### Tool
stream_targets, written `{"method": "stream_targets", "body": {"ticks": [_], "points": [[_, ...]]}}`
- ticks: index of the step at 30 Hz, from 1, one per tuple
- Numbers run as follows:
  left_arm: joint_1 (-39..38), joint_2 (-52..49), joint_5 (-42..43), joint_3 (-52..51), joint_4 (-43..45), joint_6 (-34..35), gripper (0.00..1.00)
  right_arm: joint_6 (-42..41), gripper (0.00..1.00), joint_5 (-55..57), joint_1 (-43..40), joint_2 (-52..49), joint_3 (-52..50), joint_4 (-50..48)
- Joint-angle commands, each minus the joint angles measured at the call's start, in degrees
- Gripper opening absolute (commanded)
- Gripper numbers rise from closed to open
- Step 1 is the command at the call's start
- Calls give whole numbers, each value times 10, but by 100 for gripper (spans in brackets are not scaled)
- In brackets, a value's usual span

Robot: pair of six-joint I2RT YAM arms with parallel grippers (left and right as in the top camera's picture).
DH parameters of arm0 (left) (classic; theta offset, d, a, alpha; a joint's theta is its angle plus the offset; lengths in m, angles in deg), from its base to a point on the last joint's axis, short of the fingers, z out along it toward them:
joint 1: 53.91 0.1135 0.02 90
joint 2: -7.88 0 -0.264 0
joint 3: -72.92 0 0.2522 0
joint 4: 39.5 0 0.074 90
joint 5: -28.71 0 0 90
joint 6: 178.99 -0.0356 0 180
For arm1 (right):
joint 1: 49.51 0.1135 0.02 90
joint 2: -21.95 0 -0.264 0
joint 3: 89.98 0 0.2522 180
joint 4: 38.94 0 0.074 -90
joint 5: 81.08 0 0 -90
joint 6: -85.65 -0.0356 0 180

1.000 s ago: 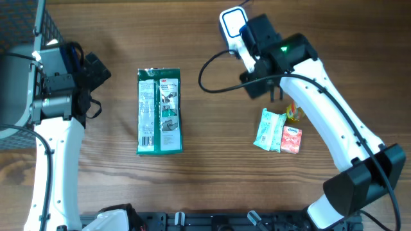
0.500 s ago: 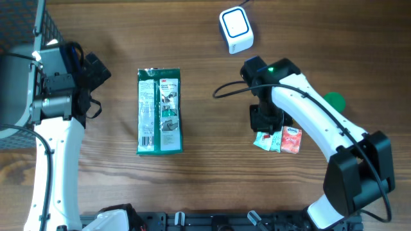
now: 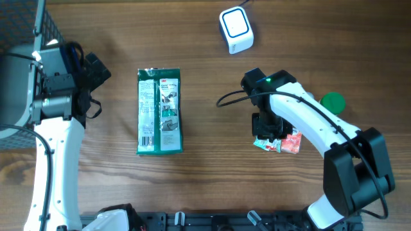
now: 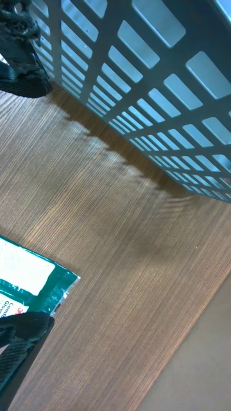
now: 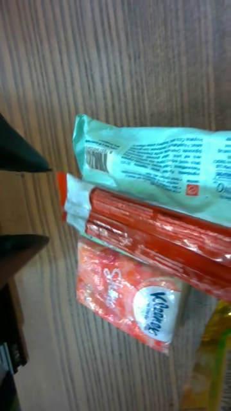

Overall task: Scan the item barcode
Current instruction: 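Carry the red tubes down and release them beside the Kleenex pack, then move the right gripper left over the green glove pack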

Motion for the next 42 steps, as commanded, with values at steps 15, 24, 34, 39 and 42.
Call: {"method": "stream_targets", "body": {"ticks": [15,24,34,39,42], "points": [[2,0,-3,2,2,-5,100,-74,43,-218,58,-3,-4,-246],[2,0,-3,2,2,-5,100,-114,55,-122,212,-3,-4,-401],[2,0,-3,2,2,-5,100,-113,62,8,319,-3,-4,-480],[2,0,-3,2,2,-5,100,-113,76,11,322,-3,-4,-481],[2,0,-3,2,2,-5,100,-113,77,11,322,-3,-4,-481]]}}
